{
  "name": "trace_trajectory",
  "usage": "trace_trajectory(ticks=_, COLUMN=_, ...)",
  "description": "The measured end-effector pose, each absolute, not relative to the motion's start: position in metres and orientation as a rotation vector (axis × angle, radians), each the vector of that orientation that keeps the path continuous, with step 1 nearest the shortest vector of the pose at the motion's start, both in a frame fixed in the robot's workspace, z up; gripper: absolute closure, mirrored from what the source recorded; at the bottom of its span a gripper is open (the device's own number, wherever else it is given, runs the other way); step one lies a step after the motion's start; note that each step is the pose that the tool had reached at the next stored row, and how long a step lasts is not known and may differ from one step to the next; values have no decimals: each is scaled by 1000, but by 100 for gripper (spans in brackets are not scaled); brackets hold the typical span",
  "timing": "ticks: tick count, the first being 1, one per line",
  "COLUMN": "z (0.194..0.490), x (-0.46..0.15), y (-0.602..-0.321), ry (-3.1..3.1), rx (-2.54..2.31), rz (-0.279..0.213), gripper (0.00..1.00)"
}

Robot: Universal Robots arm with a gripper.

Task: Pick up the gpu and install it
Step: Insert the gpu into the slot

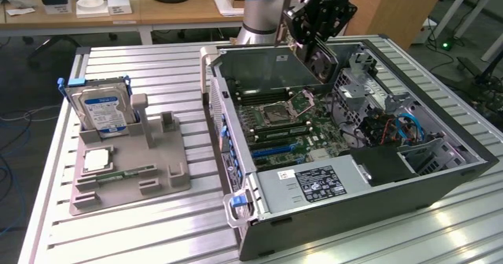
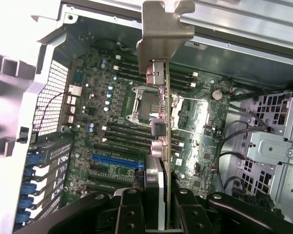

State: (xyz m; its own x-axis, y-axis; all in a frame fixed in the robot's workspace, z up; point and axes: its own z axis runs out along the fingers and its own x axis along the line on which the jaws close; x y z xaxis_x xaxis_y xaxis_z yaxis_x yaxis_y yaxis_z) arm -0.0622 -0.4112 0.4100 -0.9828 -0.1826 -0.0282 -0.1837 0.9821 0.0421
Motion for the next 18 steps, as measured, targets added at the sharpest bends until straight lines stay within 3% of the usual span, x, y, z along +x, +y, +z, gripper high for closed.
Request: trace_trajectory(ticks=18, z=410, x=-62, y=-412, ry=3092, rx=-405, rz=71, gripper=72)
